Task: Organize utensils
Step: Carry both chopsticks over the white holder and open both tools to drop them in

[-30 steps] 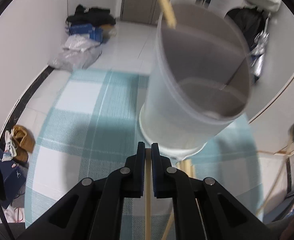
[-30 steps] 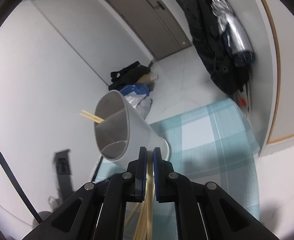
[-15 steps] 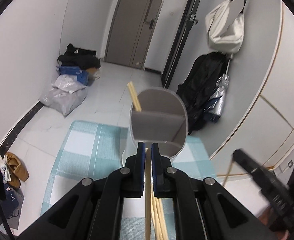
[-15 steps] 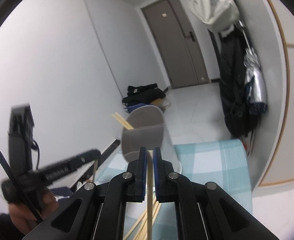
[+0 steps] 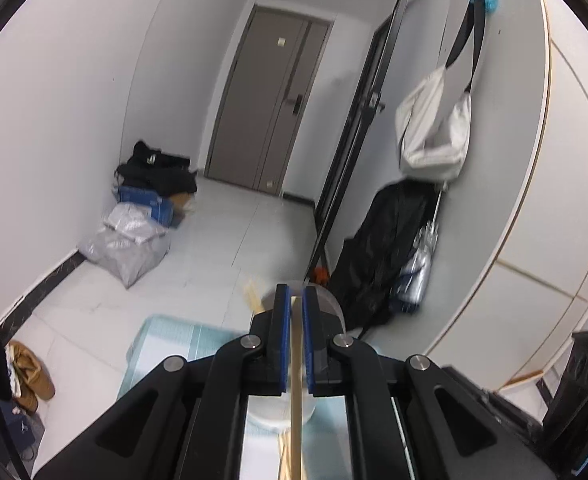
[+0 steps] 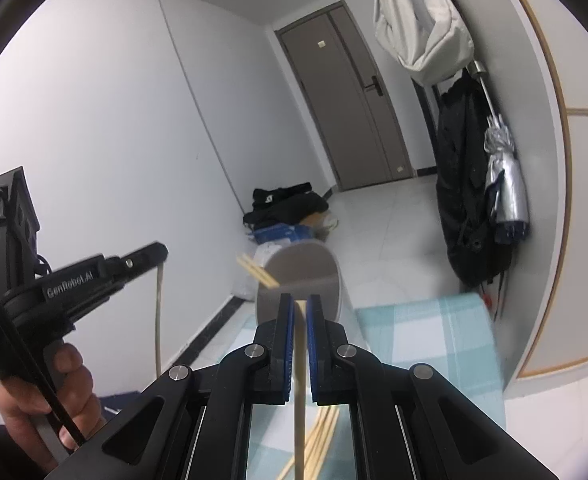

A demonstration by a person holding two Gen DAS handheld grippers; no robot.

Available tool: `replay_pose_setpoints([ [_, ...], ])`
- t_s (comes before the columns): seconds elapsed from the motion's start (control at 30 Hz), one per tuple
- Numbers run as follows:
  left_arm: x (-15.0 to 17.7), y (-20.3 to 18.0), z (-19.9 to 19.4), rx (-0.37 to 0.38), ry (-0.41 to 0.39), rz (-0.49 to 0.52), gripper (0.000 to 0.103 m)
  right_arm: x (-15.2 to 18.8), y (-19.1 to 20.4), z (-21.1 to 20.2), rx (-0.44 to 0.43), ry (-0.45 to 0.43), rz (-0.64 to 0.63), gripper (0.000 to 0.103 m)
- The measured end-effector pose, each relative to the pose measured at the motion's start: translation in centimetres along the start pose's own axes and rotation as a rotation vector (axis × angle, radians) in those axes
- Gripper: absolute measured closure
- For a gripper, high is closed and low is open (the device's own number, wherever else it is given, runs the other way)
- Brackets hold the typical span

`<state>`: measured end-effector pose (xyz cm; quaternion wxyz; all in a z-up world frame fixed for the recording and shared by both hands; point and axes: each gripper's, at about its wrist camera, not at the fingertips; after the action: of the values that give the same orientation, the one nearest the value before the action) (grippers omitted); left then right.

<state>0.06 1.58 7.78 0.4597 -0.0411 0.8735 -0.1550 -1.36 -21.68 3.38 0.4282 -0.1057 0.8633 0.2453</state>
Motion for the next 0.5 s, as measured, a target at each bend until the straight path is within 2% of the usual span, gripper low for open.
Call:
replay_pose_setpoints([
  [0.13,-2.7,-0.4,0.1,0.026,-0.055,-0.002,0.1,-2.5,0.1,-0.7,-0.006,-0.035,0.004,0.097],
  [0.3,-5.6,-1.0,1.1,0.046,-0.121,0.016,0.1,-7.7,0.6,-0.8,-0.018,-0.106,-0.023,0.097],
  [0.5,-8.0,-0.2,1.7,0.054,-0.267,-0.013,0.1,-13.2,1.9,0.7,-0.014,-0.19,-0.1,0.097],
])
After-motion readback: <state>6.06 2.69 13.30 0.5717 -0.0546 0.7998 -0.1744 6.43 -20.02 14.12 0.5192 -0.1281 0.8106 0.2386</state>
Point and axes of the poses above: each gripper's, at about its wrist camera, not at the fingertips, and z roughly the way its jaws point, y to its left, x to its underside, and after that the axes turned 10 degrees about y, right-handed
